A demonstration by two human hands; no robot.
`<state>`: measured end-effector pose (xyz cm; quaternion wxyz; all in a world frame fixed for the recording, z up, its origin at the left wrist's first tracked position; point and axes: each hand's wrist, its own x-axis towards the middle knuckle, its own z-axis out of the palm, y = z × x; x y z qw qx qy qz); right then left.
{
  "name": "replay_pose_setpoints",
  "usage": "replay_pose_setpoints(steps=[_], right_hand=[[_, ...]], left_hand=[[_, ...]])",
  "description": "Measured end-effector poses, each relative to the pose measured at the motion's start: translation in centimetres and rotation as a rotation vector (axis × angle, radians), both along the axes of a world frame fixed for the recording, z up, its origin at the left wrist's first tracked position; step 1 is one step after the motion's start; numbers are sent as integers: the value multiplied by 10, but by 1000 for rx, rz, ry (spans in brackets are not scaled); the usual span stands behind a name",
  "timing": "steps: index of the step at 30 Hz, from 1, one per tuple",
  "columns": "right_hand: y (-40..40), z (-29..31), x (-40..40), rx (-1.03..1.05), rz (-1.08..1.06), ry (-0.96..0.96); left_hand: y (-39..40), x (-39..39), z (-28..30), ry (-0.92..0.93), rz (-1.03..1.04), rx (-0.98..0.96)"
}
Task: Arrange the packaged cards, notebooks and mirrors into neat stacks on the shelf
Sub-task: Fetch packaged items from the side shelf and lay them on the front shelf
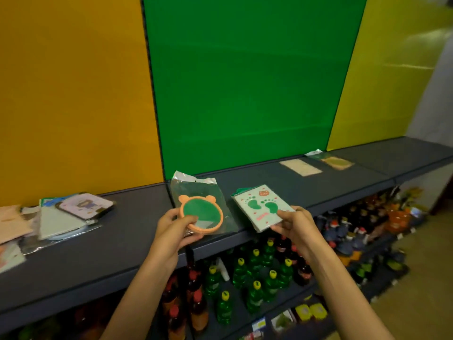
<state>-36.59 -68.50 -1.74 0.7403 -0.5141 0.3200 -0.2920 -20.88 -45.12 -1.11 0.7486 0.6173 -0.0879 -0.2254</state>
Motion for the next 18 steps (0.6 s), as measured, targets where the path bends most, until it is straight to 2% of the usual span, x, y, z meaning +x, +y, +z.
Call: replay_pose_setpoints(steps=[10,18], right_hand=[[-106,-12,-56,-12,83,46],[-167,-10,-11,-42,157,87]], left_hand=[[-114,-63,-2,26,73,12],[-174,-49,1,17,181,6]])
